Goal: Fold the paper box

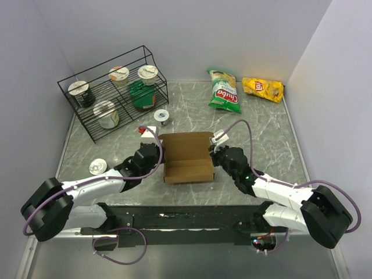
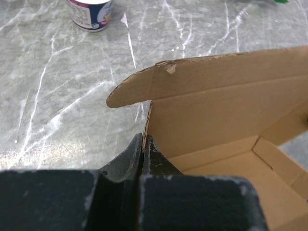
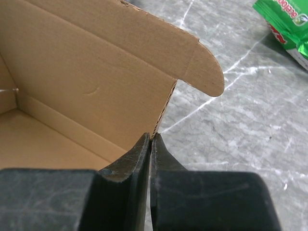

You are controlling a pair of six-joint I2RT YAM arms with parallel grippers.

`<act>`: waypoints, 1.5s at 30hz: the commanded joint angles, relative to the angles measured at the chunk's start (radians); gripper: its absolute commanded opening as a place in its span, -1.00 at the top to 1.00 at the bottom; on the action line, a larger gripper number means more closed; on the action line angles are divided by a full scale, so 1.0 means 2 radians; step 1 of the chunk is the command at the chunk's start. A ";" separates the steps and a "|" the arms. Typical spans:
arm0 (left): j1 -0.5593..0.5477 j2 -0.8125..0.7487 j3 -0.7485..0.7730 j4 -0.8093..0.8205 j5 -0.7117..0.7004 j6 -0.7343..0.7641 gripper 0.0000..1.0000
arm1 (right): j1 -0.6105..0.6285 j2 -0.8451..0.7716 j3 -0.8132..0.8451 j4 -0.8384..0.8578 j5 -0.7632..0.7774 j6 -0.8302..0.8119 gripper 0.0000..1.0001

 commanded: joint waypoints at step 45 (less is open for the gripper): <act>-0.069 -0.088 -0.017 0.045 0.173 0.239 0.98 | -0.135 -0.175 0.072 -0.283 -0.147 0.083 -0.30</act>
